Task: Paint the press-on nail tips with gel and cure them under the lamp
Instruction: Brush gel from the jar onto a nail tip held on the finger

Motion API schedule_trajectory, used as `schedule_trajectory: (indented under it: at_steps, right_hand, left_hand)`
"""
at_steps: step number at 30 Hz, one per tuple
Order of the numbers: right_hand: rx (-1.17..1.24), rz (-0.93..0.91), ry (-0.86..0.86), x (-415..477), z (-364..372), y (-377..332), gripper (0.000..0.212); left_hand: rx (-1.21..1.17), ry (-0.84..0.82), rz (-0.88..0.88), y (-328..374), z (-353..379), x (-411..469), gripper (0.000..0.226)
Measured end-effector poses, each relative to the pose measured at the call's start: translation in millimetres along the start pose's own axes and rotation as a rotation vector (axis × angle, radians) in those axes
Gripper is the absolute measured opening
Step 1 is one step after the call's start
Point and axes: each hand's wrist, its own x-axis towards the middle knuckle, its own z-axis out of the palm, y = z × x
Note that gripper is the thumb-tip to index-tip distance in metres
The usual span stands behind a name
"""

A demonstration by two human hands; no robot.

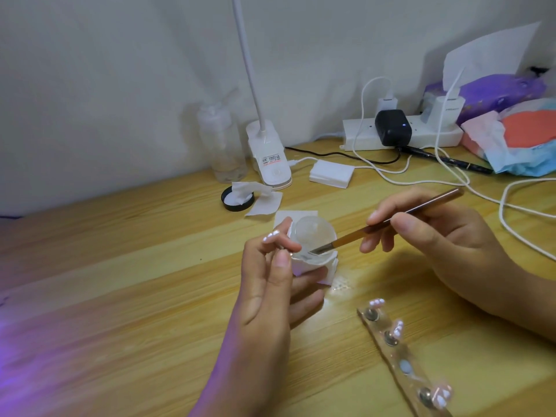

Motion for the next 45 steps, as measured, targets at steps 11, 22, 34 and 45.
schedule_trajectory:
  at_steps: [11, 22, 34, 45]
  right_hand:
    - [-0.319, -0.256, -0.050, -4, 1, -2, 0.019]
    - [-0.470, -0.345, -0.121, -5, 2, -4, 0.018]
    - [0.048, -0.044, 0.248, 6, -6, 5, 0.020]
    - [0.269, 0.108, 0.340, 16, -11, 9, 0.038]
  left_hand:
    - [0.039, -0.047, 0.023, 1, 2, 0, 0.018]
    - [0.044, -0.040, 0.022, 2, 3, -1, 0.020]
    - [-0.039, 0.002, -0.028, 0, -9, 5, 0.015]
    - [-0.136, 0.052, -0.093, 5, -9, 9, 0.017]
